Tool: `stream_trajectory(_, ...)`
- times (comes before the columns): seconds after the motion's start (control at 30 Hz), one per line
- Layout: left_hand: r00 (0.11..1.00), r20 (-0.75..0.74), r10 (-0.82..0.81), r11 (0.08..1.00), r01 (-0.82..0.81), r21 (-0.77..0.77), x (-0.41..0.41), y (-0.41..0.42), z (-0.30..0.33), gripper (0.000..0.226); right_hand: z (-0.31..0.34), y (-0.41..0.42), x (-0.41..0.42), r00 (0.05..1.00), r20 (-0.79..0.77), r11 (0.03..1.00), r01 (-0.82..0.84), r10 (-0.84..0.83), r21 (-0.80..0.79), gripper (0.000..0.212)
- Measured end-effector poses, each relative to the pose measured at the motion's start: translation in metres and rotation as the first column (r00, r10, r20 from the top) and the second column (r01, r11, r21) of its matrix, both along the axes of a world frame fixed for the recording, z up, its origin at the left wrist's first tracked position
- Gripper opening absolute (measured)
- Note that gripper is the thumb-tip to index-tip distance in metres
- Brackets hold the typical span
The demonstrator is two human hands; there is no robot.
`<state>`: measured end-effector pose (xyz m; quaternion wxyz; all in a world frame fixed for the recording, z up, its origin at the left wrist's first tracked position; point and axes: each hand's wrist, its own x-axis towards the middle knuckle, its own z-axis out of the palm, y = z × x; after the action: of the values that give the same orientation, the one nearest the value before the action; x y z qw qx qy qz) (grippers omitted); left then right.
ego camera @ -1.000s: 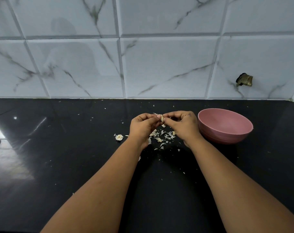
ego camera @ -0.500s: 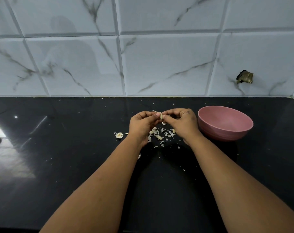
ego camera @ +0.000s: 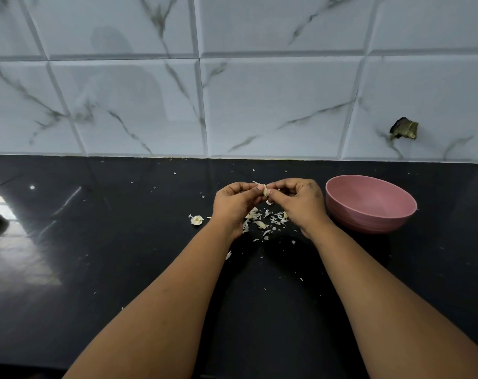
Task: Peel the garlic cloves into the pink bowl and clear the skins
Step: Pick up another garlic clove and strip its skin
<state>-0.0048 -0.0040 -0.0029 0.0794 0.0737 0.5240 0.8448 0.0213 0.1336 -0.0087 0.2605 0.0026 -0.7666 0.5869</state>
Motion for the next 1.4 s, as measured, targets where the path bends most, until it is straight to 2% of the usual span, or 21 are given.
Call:
stream_trajectory(0.73, 0.997, -0.078, -0.017, 0.997, 0.011, -0.073, -0.0027, 0.0036, -0.0037, 0.008, 0.0022, -0.0005, -0.0021, 0.999, 0.041, 1.0, 0.002, -0.001, -0.02, 0.006)
stream_trajectory(1.13, 0.979, -0.203, 0.024, 0.975, -0.068, -0.211, -0.0044, 0.0001, -0.0079, 0.01, 0.0057, 0.0003, 0.0012, 0.998, -0.023, 0.979, 0.061, -0.058, 0.196, 0.004)
stream_trajectory(1.4, 0.965, -0.259, 0.039, 0.955, -0.112, -0.275, -0.0039, 0.0021, -0.01, 0.011, 0.0094, -0.0028, 0.0033, 0.984, -0.077, 0.913, 0.177, -0.16, 0.368, 0.009)
